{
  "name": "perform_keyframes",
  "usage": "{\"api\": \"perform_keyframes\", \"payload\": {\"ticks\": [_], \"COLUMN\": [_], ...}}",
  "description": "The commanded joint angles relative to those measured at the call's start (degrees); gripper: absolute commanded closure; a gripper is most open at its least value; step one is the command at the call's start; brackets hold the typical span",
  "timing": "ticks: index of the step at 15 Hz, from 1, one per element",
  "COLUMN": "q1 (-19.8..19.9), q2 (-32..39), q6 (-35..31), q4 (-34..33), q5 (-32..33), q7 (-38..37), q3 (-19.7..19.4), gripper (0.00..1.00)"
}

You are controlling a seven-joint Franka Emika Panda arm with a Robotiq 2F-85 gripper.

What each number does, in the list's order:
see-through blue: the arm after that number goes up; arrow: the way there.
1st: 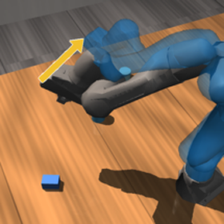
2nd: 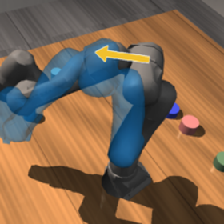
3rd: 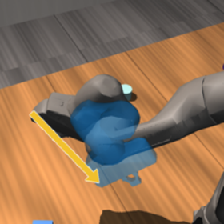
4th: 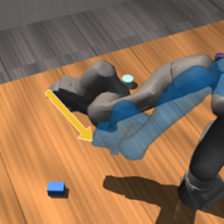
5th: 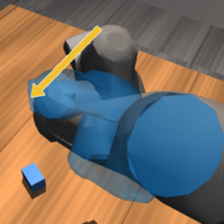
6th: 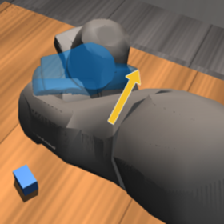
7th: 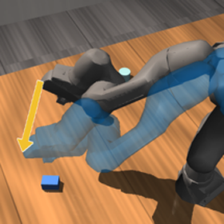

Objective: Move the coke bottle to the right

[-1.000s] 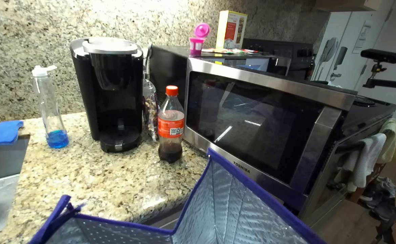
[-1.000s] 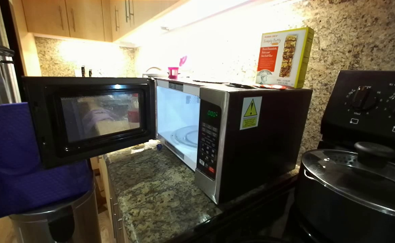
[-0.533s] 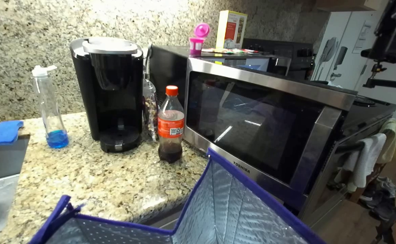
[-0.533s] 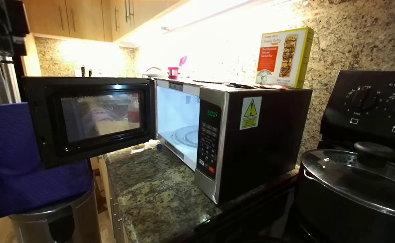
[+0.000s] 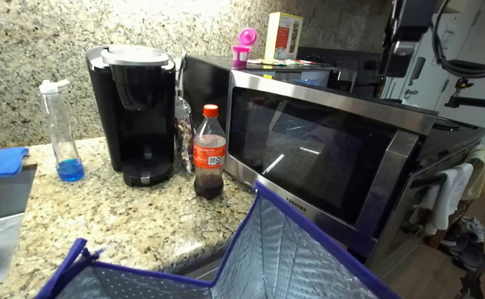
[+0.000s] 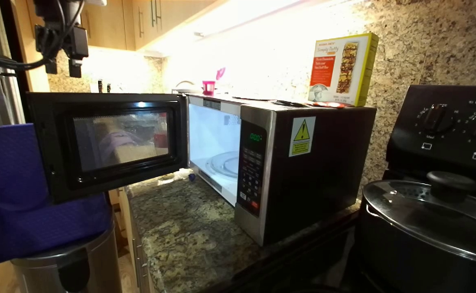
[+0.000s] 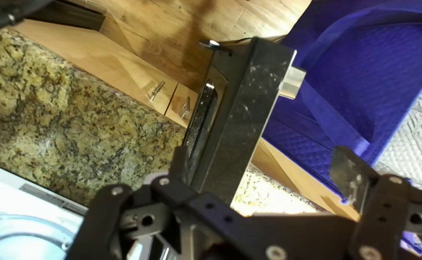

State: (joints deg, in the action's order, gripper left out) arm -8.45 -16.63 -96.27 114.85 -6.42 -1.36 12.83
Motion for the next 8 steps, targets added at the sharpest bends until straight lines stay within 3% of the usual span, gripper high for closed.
{"api": "perform_keyframes", "payload": {"ticks": [1,6,7,8], "q1": [-2.2,-7.3,-8.0,-7.7], "q2": [9.7,18.2,18.5,16.9], "q6": [3.2,7.9,8.2,5.5], "q4": [-9.2,-18.5,-19.1,-15.8], "q5": [8.5,17.4,18.4,16.0], "q7": [-1.3,5.1,7.0,3.1], "q3": [3.6,6.1,6.1,5.3], "gripper": [0.00,0.00,0.00,0.00]}}
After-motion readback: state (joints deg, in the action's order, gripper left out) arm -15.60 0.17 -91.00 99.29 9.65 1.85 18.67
